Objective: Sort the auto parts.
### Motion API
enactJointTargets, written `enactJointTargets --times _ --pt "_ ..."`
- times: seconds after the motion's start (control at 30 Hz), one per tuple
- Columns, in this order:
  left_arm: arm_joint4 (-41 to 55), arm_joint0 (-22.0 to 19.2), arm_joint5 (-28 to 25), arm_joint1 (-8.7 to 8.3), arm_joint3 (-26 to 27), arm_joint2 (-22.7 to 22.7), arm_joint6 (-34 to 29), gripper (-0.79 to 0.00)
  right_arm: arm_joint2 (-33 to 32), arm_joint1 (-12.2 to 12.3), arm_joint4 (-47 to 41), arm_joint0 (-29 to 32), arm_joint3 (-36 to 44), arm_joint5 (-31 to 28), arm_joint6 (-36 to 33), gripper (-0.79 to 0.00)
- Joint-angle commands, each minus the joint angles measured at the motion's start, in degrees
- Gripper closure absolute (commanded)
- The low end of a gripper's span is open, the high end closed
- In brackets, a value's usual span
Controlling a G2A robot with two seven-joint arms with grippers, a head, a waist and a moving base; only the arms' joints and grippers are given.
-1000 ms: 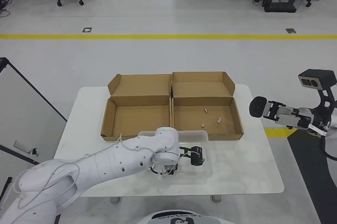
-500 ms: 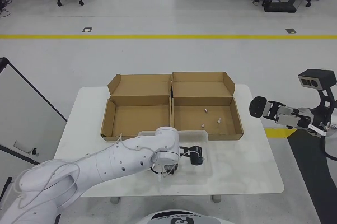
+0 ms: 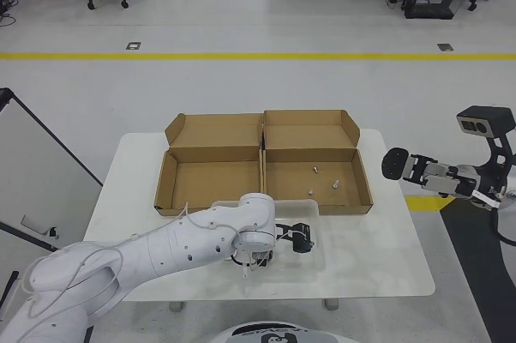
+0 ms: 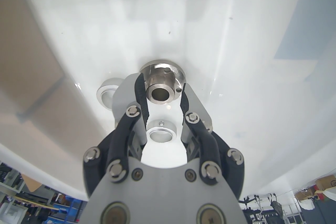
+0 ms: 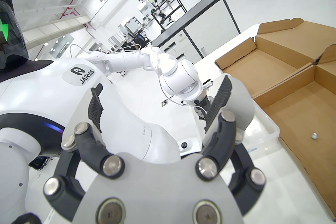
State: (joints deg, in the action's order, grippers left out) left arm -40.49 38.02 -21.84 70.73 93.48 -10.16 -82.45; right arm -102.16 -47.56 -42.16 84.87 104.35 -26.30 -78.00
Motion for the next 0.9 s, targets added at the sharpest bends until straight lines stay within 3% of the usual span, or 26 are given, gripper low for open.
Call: enactJointTargets --times 0.0,0.87 --pt "-0.2 0.0 0.13 -0.1 0.1 0.02 -0.12 -0.314 0.0 0.0 0.01 0.0 0.0 0.0 0.0 -0.785" --pt "-0.48 0.05 0.45 0.11 -0.07 0.42 -0.44 -0.326 0.0 0.0 0.01 0.0 0.0 0.0 0.0 -0.785"
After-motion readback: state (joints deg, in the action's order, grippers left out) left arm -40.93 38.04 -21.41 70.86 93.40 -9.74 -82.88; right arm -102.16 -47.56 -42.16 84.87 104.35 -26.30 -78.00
